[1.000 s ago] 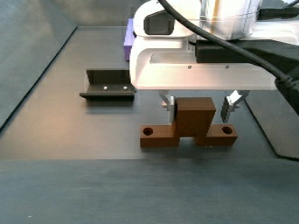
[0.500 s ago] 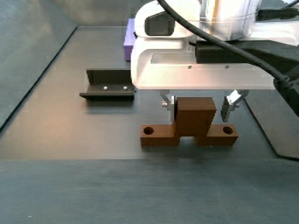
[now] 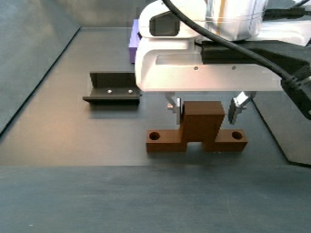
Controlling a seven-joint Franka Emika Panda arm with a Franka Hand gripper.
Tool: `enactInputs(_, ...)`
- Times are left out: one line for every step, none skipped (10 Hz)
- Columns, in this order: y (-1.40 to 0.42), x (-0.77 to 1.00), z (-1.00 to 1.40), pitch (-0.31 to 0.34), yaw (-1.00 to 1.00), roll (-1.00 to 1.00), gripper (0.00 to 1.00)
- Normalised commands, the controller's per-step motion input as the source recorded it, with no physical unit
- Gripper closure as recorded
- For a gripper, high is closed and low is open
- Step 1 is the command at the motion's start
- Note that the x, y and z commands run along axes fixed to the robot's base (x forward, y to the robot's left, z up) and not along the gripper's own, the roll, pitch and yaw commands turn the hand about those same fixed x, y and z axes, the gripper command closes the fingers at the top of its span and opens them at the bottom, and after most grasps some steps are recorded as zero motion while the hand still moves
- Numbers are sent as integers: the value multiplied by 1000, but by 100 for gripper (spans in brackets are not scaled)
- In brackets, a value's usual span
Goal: Pick up the brown object. Move up. Move to above the board. Insert the brown object.
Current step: Pick up the brown object.
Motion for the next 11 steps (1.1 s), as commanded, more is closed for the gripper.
enactInputs(0,0,-37,0,97,0,0)
enactInputs(0,0,-40,0,74,0,0)
enactInputs(0,0,0,0,0,0,0)
enactInputs(0,0,0,0,0,0,100)
enactInputs(0,0,0,0,0,0,100)
enactInputs(0,0,0,0,0,0,100)
enactInputs(0,0,0,0,0,0,100)
enactInputs(0,0,0,0,0,0,100)
enactInputs(0,0,0,0,0,0,100)
enactInputs(0,0,0,0,0,0,100)
enactInputs(0,0,0,0,0,0,100)
